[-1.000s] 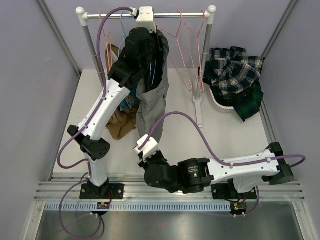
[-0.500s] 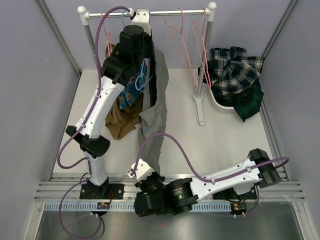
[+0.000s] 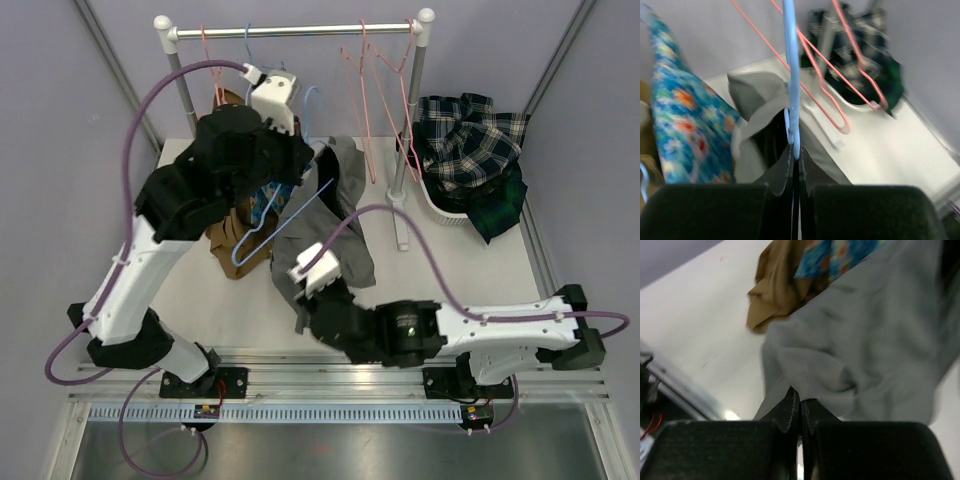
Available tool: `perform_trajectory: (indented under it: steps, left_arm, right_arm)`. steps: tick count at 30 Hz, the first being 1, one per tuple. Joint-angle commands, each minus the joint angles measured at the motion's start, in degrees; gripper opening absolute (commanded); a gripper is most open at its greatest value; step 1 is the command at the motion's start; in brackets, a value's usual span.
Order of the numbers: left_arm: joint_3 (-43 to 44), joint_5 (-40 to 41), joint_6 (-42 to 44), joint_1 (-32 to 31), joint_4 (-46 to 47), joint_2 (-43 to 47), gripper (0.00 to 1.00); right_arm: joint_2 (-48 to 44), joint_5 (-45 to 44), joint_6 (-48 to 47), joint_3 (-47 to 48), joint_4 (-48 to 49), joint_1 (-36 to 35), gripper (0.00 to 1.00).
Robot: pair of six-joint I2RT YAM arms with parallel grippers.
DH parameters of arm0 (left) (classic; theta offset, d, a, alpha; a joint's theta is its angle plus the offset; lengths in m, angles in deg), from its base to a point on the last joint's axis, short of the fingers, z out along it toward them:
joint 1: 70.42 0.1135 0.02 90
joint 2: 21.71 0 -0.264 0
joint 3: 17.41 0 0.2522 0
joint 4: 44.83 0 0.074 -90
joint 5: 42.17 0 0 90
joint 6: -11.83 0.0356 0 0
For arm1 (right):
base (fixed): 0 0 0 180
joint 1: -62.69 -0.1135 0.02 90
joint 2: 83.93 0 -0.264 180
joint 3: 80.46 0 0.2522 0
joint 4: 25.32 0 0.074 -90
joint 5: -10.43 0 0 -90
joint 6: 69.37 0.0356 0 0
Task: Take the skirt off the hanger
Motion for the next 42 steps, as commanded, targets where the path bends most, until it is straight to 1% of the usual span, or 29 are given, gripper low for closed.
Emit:
perform_trajectory:
  steps: [1, 3, 5, 7, 9, 10, 12, 13, 14, 16, 18, 19, 20, 21, 22, 25, 27, 28, 30, 32, 33, 34, 35, 37, 38, 39, 40, 41, 42]
  left_arm:
    - [4.1, -5.3, -7.0, -0.1, -11.5, 5.2, 0.00]
    - [1.5, -7.0, -9.7, -1.5, -17.0, 6.3, 0.00]
    - [-1.3, -2.6, -11.5, -3.7, -21.9, 8.8, 0.00]
    - [-9.3, 3.3, -13.8, -6.2, -22.1, 12.0, 0.00]
    - [-13.4, 4.6, -14.3, -6.3, -19.7, 16.4, 0.00]
    - [-15.5, 6.2, -14.7, -6.3, -19.1, 17.5, 0.00]
    - [-16.2, 6.8, -14.8, -6.3, -17.5, 19.6, 0.00]
    - [-16.2, 7.5, -14.7, -6.3, -16.5, 20.1, 0.00]
    - [-16.2, 8.1, -14.6, -6.3, -16.0, 20.2, 0.00]
    - [-15.8, 9.5, -14.1, -6.3, -14.5, 20.2, 0.00]
    - [-16.3, 10.3, -13.9, -6.3, -13.1, 20.7, 0.00]
    - [-17.0, 10.4, -13.8, -6.3, -12.1, 20.9, 0.00]
    - [-18.5, 10.4, -13.6, -6.3, -10.0, 21.4, 0.00]
    - [-19.4, 10.4, -13.2, -6.3, -9.1, 21.8, 0.00]
    - [-20.2, 10.1, -13.1, -6.3, -7.6, 22.4, 0.00]
    - [-21.9, 10.1, -12.3, -6.3, -6.9, 22.4, 0.00]
    - [-22.7, 10.4, -11.8, -6.3, -6.9, 22.1, 0.00]
    - [-22.7, 10.8, -11.7, -6.3, -6.9, 21.8, 0.00]
    - [-23.4, 11.2, -11.0, -6.3, -6.6, 21.7, 0.00]
    - [-23.8, 11.6, -10.0, -6.3, -5.7, 21.8, 0.00]
    - [-23.9, 11.7, -9.6, -6.3, -5.3, 21.7, 0.00]
    - [-24.1, 12.1, -9.3, -6.3, -5.0, 21.7, 0.00]
    - [-24.0, 12.3, -9.0, -6.2, -5.0, 21.6, 0.00]
    - [-24.0, 12.5, -8.3, -6.2, -4.8, 21.4, 0.00]
    - [-24.1, 12.3, -8.1, -6.2, -4.8, 21.5, 0.00]
    - [-24.1, 11.9, -7.9, -6.2, -4.8, 21.5, 0.00]
    - [-24.1, 12.0, -7.8, -6.2, -5.1, 21.5, 0.00]
    - [-24.4, 12.0, -7.5, -6.2, -5.3, 21.6, 0.00]
    - [-24.6, 12.1, -7.4, -6.2, -5.5, 21.6, 0.00]
  right_arm:
    - [-6.6, 2.8, -10.1, 0.8, 6.9, 7.1, 0.00]
    - [-7.6, 5.0, -11.6, 1.9, 6.4, 11.4, 0.00]
    - [-8.4, 5.8, -13.0, 2.2, 5.9, 12.9, 0.00]
    - [-8.9, 5.6, -12.1, 2.2, 4.2, 13.2, 0.00]
    - [-10.3, 5.0, -9.7, 0.9, 2.1, 13.2, 0.00]
    - [-11.0, 4.1, -5.8, 0.2, -0.5, 13.1, 0.00]
    - [-14.0, -3.1, -1.5, -2.5, -4.8, 13.2, 0.00]
    - [-15.4, -6.3, 2.8, -3.3, -6.3, 13.2, 0.00]
    - [-18.1, -12.3, 4.1, -4.0, -7.3, 13.8, 0.00]
    - [-21.1, -15.1, 4.7, -4.1, -9.4, 15.8, 0.00]
    - [-25.7, -14.1, -0.3, -4.0, -6.4, 20.6, 0.00]
    - [-27.0, -13.1, -7.6, -4.0, -1.7, 22.2, 0.00]
    - [-28.5, -11.3, -11.2, -3.8, 0.4, 23.7, 0.00]
    - [-28.7, -10.6, -13.9, -2.3, 1.6, 27.3, 0.00]
    - [-28.5, -9.7, -20.2, -1.0, 2.0, 29.1, 0.00]
    - [-25.6, -6.5, -27.2, 4.5, -0.6, 37.5, 0.00]
    - [-23.5, -3.2, -28.7, 8.3, -1.7, 41.6, 0.00]
    - [-22.8, -2.2, -29.6, 9.3, -1.4, 45.6, 0.00]
    - [-21.3, 2.0, -30.5, 12.3, 1.0, 49.6, 0.00]
    - [-17.2, 7.0, -30.6, 15.4, 2.0, 56.2, 0.00]
    - [-15.2, 8.9, -30.3, 20.1, 1.3, 58.4, 0.00]
    - [-12.8, 10.7, -30.4, 23.0, 0.8, 63.2, 0.00]
    - [-7.9, 13.5, -30.4, 25.8, 0.6, 65.7, 0.00]
    - [-2.4, 16.5, -30.3, 35.1, -0.6, 71.1, 0.00]
    - [2.7, 18.5, -30.1, 38.2, -0.7, 75.7, 0.00]
    - [5.1, 19.6, -29.5, 44.6, -1.3, 78.4, 0.00]
    - [7.6, 20.6, -28.8, 48.0, -1.9, 80.6, 0.00]
    - [12.4, 21.8, -27.9, 51.8, -2.8, 85.0, 0.00]
    - [15.1, 22.6, -25.0, 60.0, -5.0, 86.8, 0.00]
